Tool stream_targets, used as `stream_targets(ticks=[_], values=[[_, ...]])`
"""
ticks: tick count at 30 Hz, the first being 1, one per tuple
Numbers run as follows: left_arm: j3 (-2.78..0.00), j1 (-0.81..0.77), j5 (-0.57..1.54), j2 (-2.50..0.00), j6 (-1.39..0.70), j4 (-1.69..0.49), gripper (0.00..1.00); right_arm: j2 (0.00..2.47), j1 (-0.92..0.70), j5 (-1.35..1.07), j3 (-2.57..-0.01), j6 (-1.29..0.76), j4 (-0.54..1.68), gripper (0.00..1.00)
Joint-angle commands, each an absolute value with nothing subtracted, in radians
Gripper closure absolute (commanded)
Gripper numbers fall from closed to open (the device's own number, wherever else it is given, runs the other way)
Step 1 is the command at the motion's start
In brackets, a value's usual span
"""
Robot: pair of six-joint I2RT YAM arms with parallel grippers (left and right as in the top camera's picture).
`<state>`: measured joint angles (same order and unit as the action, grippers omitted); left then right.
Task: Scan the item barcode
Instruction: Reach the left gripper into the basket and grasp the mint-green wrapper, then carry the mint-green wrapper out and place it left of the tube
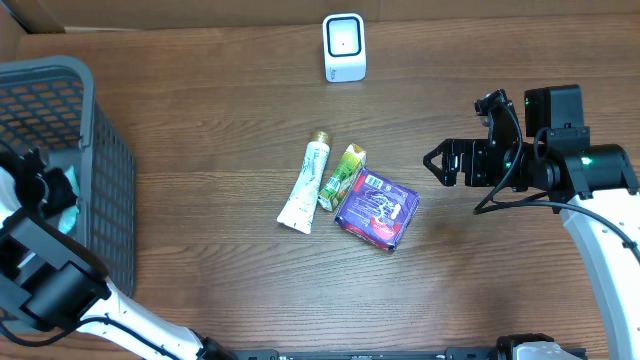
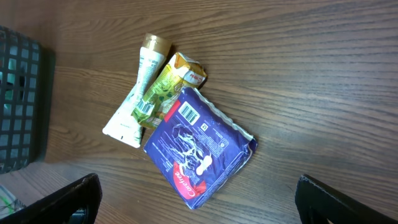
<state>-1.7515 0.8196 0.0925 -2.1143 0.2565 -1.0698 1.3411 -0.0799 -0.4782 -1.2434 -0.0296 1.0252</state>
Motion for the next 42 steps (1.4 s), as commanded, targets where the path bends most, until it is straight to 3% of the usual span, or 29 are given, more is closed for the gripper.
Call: stream_targets(ticks=[1,11,17,28,36,42], values=[[-2.012,0.816,0.256,-2.109,0.174,-1.166,0.96,1.338,-0.084,-0.472,-1.267,-0.027,1.023,0.0],[-2.789,0.729,0.419,-2.104,0.145,-1.536,0.96,1.338,-0.084,-0.472,-1.267,-0.026,1.026,0.0],[-2.978,0.53,0.408,-2.092,0.165,-1.679,0.96,1.338,-0.084,-0.472,-1.267,-0.027,1.023,0.0],[-2.498,0.03,0.198,-2.106,0.127,-1.686,0.96,1.338,-0.084,-0.472,-1.267,-0.026,1.022,0.0],[-2.089,-0.139,0.128,-2.106,0.038,-1.512,0.96,1.338,-0.084,-0.472,-1.267,-0.026,1.023,0.0],[-1.885,-0.176,0.101,-2.106,-0.003,-1.38,0.96,1.338,-0.084,-0.472,-1.267,-0.026,1.041,0.0]])
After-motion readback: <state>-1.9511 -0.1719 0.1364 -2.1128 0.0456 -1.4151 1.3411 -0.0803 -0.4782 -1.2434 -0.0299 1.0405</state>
